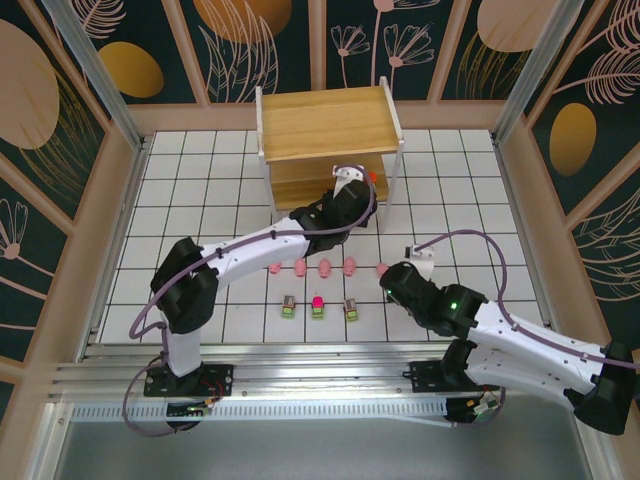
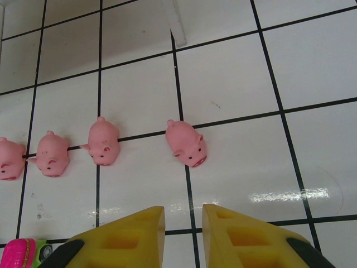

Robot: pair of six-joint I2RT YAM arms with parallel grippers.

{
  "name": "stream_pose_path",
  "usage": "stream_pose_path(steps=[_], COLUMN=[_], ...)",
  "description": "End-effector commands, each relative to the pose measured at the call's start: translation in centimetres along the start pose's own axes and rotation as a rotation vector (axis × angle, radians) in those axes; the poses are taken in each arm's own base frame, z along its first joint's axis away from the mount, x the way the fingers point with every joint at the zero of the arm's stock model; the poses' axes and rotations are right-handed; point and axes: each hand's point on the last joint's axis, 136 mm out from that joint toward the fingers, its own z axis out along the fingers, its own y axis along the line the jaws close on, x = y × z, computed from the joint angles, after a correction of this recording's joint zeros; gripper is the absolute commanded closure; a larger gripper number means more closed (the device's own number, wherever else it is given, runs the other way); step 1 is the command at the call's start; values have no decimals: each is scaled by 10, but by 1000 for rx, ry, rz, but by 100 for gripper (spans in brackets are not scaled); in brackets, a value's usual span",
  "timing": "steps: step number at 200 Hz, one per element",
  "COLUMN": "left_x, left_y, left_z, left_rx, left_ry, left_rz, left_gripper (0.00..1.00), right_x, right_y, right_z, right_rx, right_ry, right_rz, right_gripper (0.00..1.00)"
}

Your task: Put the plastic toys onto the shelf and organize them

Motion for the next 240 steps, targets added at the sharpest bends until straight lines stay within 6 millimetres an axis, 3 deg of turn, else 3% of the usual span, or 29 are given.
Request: stream_pose_path(steps=[1,38,59,110,169,240], left_x=[-5,17,25,61,120,158], left_y=[9,20,31,75,121,147], left_z=[-17,-42,-69,-109,-129,-140], left_rx=[-22,-39,-32,-53,-67,-22], left_ry=[-27,-19,-36,-14,65,91], left_rz=[-8,-1,-8,-27,19,32], left_gripper=[46,46,46,46,45,44], right_x=[-6,-4,-1,14,41,79], right_y=[-5,-3,0,21,58,77], right_z=[-5,-7,-7,-3,6,19], right_rx=[26,26,18,-24,-53,-53], right_ry=[-25,-22,-16,15,58,120], right_rz=[18,7,-2,-40,-96,-120], right_gripper=[74,73,71,63,52,46])
